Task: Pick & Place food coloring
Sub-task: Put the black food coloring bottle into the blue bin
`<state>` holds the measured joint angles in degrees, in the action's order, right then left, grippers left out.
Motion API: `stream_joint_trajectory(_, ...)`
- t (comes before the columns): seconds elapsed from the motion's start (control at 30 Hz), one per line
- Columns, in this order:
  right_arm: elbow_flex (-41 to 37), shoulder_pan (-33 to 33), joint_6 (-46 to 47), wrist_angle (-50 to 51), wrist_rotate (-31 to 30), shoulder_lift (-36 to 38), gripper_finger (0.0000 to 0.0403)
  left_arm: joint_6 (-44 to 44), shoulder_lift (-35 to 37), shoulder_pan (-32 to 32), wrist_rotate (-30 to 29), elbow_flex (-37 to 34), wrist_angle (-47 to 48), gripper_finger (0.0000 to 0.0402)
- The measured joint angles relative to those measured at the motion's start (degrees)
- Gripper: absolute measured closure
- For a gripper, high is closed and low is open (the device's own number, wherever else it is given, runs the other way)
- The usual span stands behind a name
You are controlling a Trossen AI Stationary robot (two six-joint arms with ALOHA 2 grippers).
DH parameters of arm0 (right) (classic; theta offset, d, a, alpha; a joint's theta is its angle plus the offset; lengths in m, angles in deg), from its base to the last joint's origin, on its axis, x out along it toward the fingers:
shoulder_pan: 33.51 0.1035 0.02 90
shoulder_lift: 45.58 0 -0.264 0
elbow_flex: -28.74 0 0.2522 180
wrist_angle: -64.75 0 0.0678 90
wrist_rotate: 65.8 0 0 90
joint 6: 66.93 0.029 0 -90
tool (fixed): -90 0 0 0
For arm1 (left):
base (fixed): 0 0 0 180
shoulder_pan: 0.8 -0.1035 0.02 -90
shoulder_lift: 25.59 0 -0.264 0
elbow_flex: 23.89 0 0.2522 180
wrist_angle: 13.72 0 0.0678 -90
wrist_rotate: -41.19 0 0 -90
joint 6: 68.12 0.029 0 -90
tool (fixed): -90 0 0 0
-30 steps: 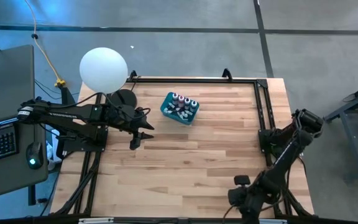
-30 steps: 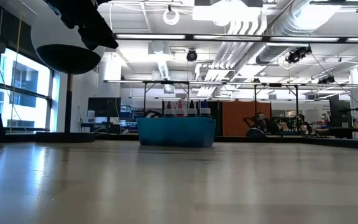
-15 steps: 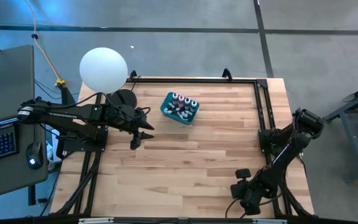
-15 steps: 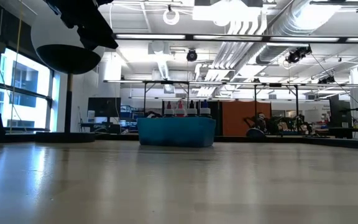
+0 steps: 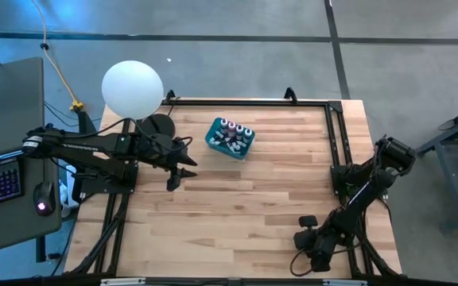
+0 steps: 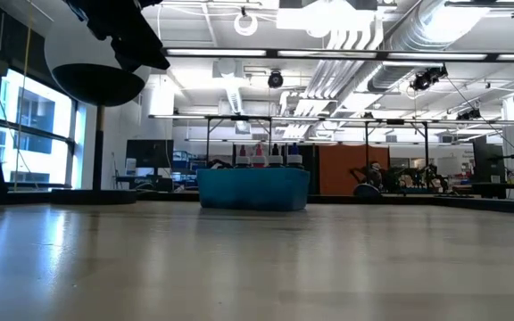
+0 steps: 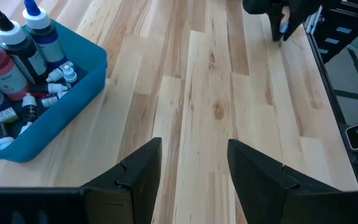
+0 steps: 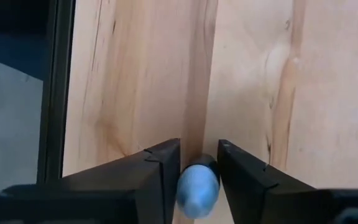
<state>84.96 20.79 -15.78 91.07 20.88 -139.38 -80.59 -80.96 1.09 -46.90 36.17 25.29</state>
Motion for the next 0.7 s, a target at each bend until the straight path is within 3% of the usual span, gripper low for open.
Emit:
stream_joint_trajectory(0.23, 0.0, 0.0, -3.7, -0.6, -0.4, -0.1, 0.0338, 0.2, 0.0, 0.0, 0.0, 0.0, 0.1, 0.022)
stream_joint_trajectory(0.47, 0.4, -1.2, -5.7, -2.9, -5.3, -0.5, 0.0329, 0.6, 0.0, 0.0, -0.1, 0.0, 0.2, 0.022)
stream_joint_trajectory(0.57, 2.9, -4.0, -12.4, -2.4, -11.2, -0.6, 0.0333, 0.6, 0.0, 0.0, -0.1, 0.0, 0.2, 0.022)
stream_joint_trajectory(0.7, 8.3, -10.3, -25.0, -4.5, -29.5, -0.5, 0.0339, 0.6, 0.0, 0.0, -1.9, 0.0, -0.6, 0.022)
